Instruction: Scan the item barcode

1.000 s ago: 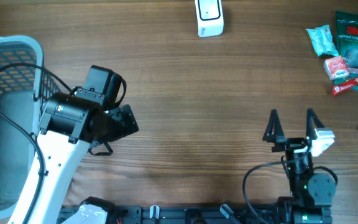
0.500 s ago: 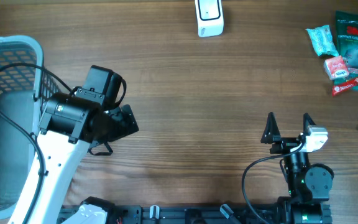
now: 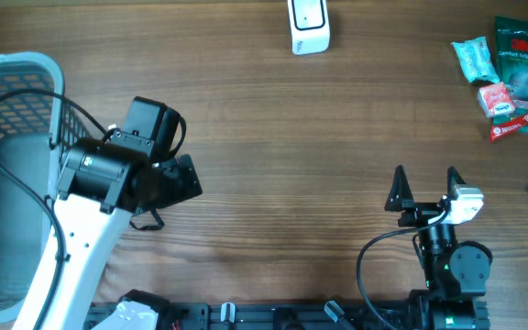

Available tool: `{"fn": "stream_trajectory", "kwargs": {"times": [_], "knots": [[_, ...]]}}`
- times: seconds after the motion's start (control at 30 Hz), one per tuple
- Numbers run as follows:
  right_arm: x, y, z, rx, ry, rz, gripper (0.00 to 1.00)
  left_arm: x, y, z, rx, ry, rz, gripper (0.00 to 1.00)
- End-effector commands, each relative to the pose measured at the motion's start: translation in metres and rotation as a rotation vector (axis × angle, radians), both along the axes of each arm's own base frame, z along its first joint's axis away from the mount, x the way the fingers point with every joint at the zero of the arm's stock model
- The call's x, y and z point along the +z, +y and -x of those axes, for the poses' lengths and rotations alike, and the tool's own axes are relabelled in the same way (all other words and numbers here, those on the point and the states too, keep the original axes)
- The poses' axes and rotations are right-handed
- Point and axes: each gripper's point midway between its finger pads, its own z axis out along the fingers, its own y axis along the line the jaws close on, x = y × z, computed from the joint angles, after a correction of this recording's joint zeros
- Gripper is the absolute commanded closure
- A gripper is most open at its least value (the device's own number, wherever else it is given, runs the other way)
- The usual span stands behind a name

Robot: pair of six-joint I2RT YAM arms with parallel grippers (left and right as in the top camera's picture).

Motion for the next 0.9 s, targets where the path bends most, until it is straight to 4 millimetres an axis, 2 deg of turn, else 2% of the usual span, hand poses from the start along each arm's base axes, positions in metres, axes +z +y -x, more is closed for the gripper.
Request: {"fn": "stream_trajectory", "kwargs": {"times": [0.0, 0.03, 0.1, 0.17, 0.2, 0.3, 0.4, 0.67, 0.77, 0.87], "knots": [[0.002, 0.003, 0.001, 0.013, -0.01, 0.014, 0.01, 0.042, -0.004, -0.026, -0.061, -0.308, -0.015, 0.0], [0.002, 0.003, 0.001, 0.013, -0.01, 0.014, 0.0, 0.061, -0.008, -0.036, -0.06, -0.432, 0.003, 0.0], [0.002, 0.003, 0.001, 0.013, -0.01, 0.014, 0.0, 0.111, -0.025, -0.058, -0.137, -0.718, 0.077, 0.0], [0.002, 0.003, 0.001, 0.013, -0.01, 0.014, 0.0, 0.151, -0.038, -0.069, -0.232, -0.931, 0.115, 0.0], [0.002, 0.003, 0.001, 0.013, -0.01, 0.015, 0.0, 0.179, -0.042, -0.072, -0.284, -1.092, 0.115, 0.0], [0.002, 0.003, 0.001, 0.013, -0.01, 0.014, 0.0, 0.203, -0.04, -0.067, -0.302, -1.284, 0.129, 0.0], [0.002, 0.003, 0.001, 0.013, -0.01, 0.014, 0.0, 0.197, -0.03, -0.056, -0.289, -1.368, 0.147, 0.0], [0.002, 0.003, 0.001, 0.013, -0.01, 0.014, 0.0, 0.137, -0.011, -0.017, -0.294, -1.441, 0.176, 0.0], [0.002, 0.003, 0.001, 0.013, -0.01, 0.015, 0.0, 0.116, -0.003, -0.014, -0.23, -1.457, 0.209, 0.0], [0.002, 0.003, 0.001, 0.013, -0.01, 0.014, 0.0, 0.083, 0.006, -0.016, -0.153, -1.449, 0.243, 0.0]]}}
